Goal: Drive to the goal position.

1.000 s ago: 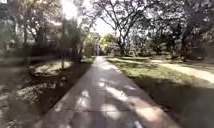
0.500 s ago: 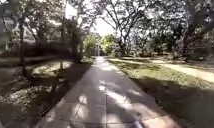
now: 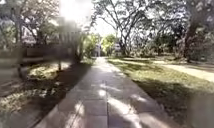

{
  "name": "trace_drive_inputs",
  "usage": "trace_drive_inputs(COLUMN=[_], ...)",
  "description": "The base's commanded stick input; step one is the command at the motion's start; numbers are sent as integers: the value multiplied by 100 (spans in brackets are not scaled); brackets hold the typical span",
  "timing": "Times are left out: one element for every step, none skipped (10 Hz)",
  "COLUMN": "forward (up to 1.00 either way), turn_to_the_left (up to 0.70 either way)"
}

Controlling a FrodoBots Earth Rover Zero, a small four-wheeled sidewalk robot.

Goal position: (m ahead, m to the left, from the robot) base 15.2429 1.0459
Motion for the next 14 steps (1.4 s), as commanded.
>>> trace_drive_inputs(forward=[50, 50, 50, 50, 50, 50, 50, 50, 50, 50, 50, 50, 50, 50], turn_to_the_left=[-50, -43, -22, -1, 0, 0, 0, 0, 0, 0, 0, 0, 0, 0])
